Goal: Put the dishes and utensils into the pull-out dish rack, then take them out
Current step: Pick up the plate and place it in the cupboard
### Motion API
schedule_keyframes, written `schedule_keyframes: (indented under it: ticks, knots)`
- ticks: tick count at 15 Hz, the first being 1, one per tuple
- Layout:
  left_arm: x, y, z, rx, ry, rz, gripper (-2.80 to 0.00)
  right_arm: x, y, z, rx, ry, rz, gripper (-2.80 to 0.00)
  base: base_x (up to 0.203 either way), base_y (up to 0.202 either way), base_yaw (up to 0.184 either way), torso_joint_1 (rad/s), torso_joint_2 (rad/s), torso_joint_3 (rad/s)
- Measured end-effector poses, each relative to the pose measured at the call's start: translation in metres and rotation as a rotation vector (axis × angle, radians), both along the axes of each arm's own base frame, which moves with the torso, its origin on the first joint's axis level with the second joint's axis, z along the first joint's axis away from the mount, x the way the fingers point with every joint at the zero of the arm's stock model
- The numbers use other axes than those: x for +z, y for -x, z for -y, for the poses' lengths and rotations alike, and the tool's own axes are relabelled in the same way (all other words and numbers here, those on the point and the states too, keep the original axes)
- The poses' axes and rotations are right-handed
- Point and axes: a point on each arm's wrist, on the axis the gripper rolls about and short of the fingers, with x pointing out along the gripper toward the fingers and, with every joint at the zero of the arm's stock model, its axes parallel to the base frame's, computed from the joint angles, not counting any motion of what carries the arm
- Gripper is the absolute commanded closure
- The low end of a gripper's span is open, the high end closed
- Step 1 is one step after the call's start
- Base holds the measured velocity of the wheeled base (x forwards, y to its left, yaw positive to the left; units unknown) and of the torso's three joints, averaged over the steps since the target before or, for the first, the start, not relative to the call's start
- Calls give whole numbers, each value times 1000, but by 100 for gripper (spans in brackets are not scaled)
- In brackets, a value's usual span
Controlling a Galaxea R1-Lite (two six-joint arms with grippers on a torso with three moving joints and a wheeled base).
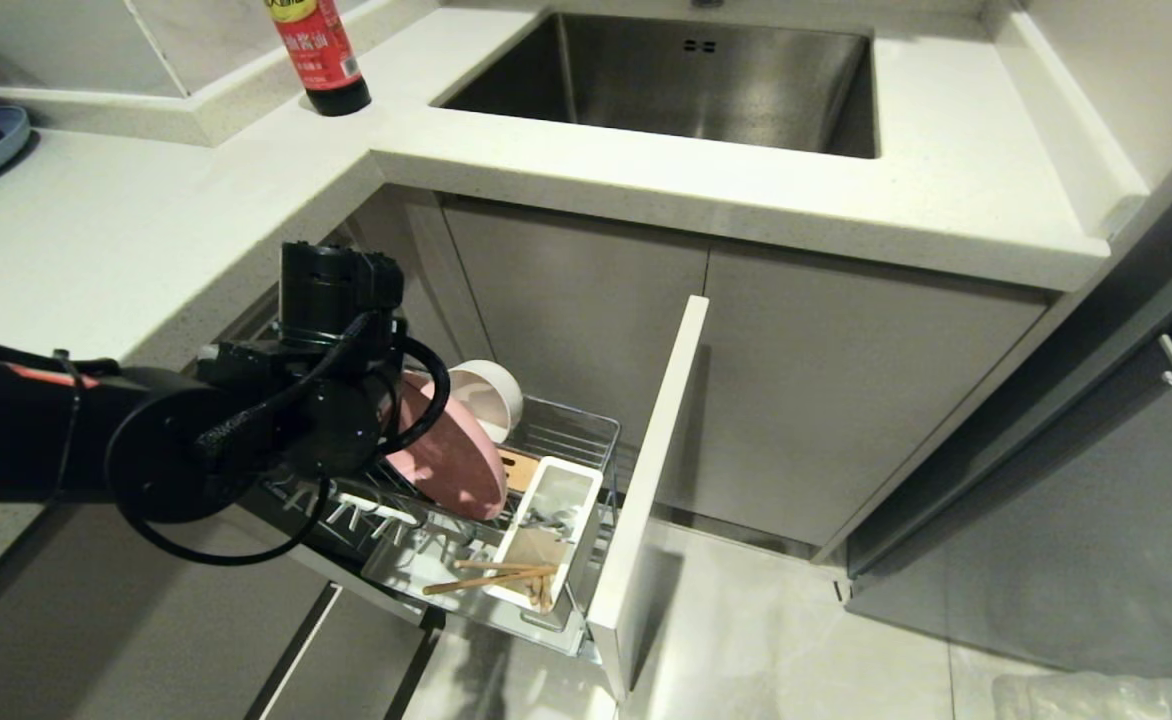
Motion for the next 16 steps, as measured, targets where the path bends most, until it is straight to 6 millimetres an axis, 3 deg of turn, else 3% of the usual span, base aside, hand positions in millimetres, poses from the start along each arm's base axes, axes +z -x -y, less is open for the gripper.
schedule_keyframes:
  ticks: [16]
  knots:
    - [-27,-20,-6,42,-38,-77,0,0,0,0,0,0,0,0,0,0,0,0,0,0]
